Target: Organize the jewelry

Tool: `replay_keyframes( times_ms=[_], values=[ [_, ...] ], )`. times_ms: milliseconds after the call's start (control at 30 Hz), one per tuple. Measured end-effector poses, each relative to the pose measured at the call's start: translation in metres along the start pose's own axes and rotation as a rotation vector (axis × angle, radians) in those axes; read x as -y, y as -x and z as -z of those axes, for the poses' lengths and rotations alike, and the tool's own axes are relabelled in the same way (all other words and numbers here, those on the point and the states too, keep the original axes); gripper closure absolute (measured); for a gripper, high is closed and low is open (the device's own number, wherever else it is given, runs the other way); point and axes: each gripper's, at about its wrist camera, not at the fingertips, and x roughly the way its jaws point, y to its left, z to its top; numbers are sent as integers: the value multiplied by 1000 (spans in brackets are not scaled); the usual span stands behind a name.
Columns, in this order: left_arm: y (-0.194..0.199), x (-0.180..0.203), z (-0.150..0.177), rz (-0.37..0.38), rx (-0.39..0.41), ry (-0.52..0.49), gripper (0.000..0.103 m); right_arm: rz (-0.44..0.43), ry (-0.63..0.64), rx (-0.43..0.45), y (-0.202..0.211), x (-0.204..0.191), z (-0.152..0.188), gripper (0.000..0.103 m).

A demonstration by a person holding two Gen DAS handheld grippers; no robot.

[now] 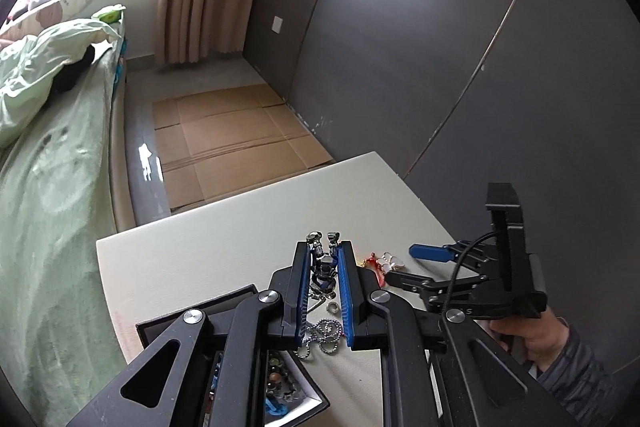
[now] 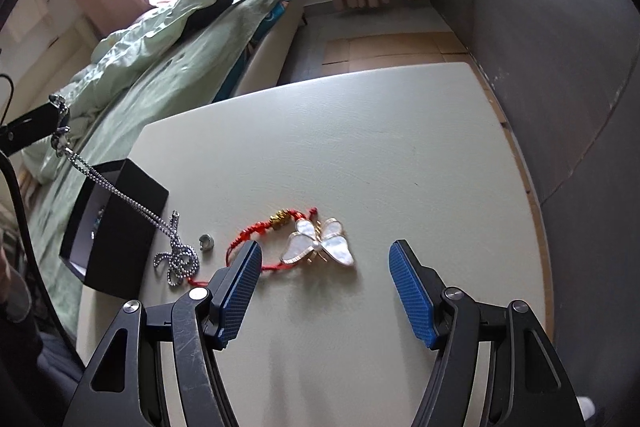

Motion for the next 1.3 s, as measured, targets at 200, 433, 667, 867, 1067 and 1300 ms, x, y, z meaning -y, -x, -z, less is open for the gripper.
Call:
replay_keyframes(
  times_ms=[200, 433, 667, 867, 1067, 1300],
  values=[
    [4, -10, -1, 9, 9, 24, 89, 25, 28, -3, -12, -9, -5, 36],
    [18, -15, -5, 31, 50, 55, 89, 123, 117, -2, -15, -23, -1, 50],
    [32, -10, -11, 38, 86, 56, 89, 144, 178, -22, -11, -32, 4, 63],
    [49, -6, -23, 44, 122, 60, 89, 83, 138, 2, 7, -30, 0, 63],
    [83, 5, -43, 16, 176, 35, 89, 14, 99, 83, 41, -34, -5, 63],
    [140, 37, -71, -38, 266, -50, 89, -48, 74, 179, 72, -44, -9, 63]
  ],
)
